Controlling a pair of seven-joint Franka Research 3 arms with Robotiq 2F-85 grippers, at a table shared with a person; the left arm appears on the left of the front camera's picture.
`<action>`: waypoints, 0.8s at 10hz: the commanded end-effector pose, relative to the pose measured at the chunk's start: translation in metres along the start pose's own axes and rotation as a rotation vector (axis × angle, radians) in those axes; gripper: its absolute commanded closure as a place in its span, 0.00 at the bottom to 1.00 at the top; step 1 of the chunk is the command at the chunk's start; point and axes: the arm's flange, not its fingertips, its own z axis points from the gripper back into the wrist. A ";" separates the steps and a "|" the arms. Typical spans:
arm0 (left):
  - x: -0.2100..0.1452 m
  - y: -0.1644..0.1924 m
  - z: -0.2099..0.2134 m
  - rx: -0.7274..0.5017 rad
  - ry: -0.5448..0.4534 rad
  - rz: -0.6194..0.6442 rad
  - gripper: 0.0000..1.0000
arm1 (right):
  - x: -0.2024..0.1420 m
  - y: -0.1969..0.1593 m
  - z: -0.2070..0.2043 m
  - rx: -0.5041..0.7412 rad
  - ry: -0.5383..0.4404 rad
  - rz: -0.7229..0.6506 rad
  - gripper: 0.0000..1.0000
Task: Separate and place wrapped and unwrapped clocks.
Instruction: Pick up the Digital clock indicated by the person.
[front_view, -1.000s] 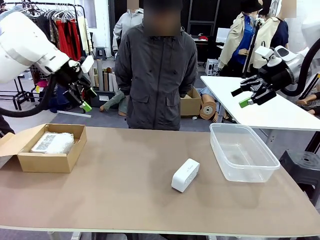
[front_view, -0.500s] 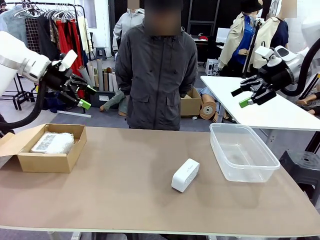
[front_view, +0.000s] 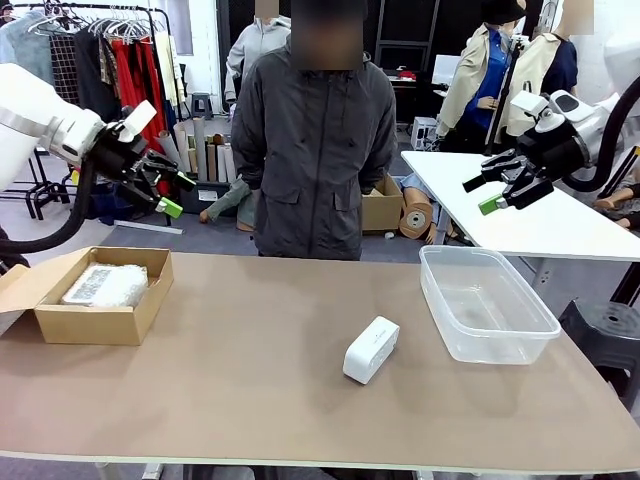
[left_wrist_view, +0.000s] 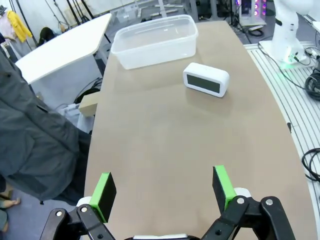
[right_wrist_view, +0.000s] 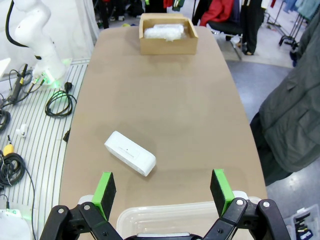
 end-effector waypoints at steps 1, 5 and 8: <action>0.002 -0.005 0.003 0.015 0.001 -0.005 0.00 | 0.001 0.002 0.000 -0.003 -0.002 0.002 0.00; 0.002 -0.005 0.003 0.015 0.001 -0.005 0.00 | 0.001 0.002 0.000 -0.003 -0.002 0.002 0.00; 0.002 -0.005 0.003 0.015 0.001 -0.005 0.00 | 0.001 0.002 0.000 -0.003 -0.002 0.002 0.00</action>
